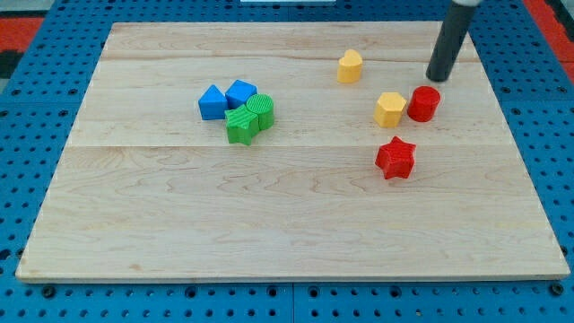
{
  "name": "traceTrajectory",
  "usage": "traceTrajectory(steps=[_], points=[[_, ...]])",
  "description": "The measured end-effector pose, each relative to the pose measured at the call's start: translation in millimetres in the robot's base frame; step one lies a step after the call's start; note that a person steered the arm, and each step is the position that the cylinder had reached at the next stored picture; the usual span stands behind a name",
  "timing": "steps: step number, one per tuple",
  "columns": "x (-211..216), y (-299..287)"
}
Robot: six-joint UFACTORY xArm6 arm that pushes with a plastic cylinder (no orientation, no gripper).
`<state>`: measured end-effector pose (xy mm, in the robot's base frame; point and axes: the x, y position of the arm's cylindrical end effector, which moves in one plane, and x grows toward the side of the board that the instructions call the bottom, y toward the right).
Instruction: Push the heart left above the hexagon
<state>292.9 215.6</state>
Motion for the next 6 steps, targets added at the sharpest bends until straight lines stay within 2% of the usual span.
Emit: traceTrajectory(steps=[1,2,3,4,5,6], points=[[-45.5,-50.2],[-55.2,-134.0],[-17.6,-140.7],[5.9,-95.3],[33.5,-86.5],[10.2,-119.2]])
